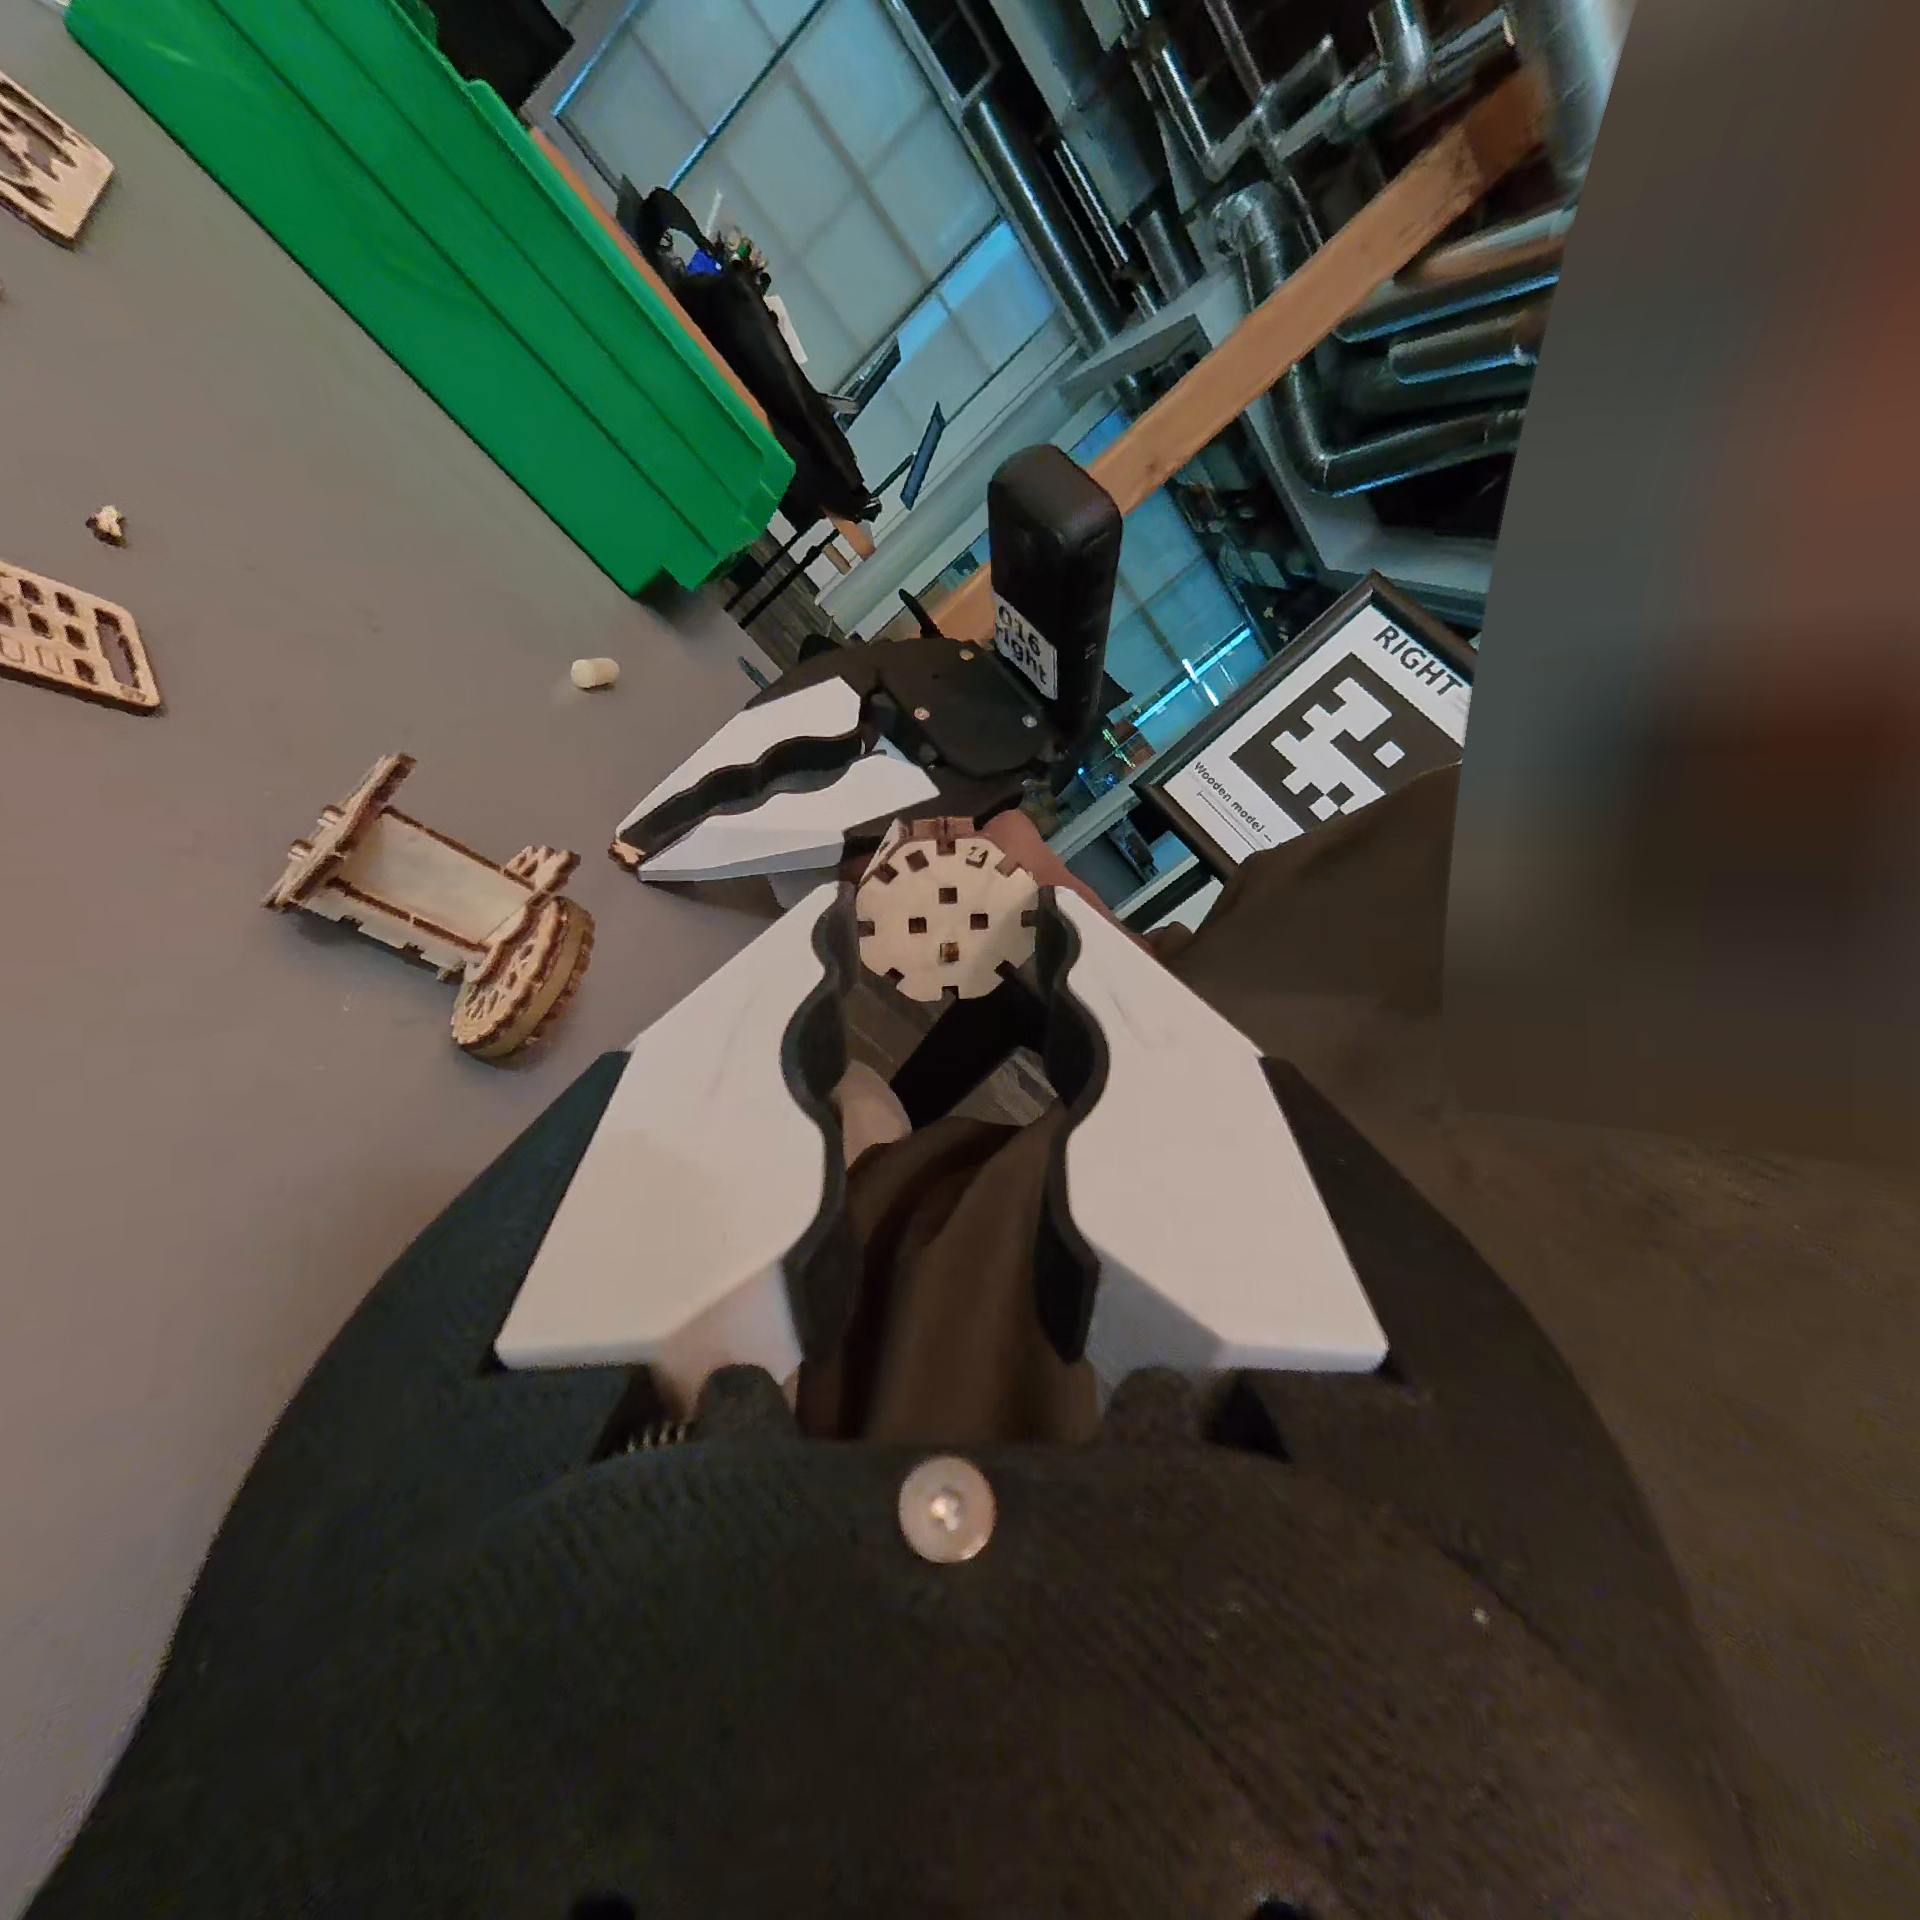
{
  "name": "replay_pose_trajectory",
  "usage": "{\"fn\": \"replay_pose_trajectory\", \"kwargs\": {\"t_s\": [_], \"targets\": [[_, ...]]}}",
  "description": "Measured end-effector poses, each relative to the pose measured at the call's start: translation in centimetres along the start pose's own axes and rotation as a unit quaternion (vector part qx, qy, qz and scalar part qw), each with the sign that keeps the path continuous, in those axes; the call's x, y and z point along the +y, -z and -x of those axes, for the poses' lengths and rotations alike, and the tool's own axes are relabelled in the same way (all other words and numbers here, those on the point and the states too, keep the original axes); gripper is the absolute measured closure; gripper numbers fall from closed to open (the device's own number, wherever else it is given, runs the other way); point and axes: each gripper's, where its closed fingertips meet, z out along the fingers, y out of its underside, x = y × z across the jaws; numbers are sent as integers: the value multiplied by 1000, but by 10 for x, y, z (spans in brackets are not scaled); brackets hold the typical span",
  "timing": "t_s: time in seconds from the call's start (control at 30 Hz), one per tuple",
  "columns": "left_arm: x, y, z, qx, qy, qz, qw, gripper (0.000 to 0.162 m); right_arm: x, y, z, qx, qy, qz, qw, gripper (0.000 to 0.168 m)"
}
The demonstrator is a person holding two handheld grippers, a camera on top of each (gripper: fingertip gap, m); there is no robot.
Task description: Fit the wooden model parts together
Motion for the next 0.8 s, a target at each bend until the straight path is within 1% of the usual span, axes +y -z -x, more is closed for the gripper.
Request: {"fn": "replay_pose_trajectory", "kwargs": {"t_s": [0.07, 0.17, 0.3, 0.43, 0.5, 0.57, 0.67, 0.8], "targets": [[2, -1, 1, -2, 6, 2, 1000, 132, -11, 4, 7, -36, -4, -38, 999, 160], [7, -5, 2, -5, 9, 11, 1000, 133, -36, 22, 19, -92, -9, -112, 989, 161], [12, -9, 6, -19, 12, 21, 1000, 132, -51, 39, 32, -114, 32, -161, 980, 161], [17, -13, 6, -17, 17, 34, 999, 132, -71, 63, 72, -207, 57, -224, 951, 161], [23, -17, 3, -12, 19, 45, 999, 133, -73, 68, 86, -238, 69, -227, 942, 161], [31, -23, 1, -8, 21, 63, 998, 133, -68, 66, 95, -250, 87, -211, 941, 161], [42, -31, -1, -8, 16, 87, 996, 132, -61, 61, 102, -258, 104, -192, 941, 162], [52, -36, -4, -4, 6, 108, 994, 133, -55, 57, 108, -249, 136, -175, 943, 161]]}}
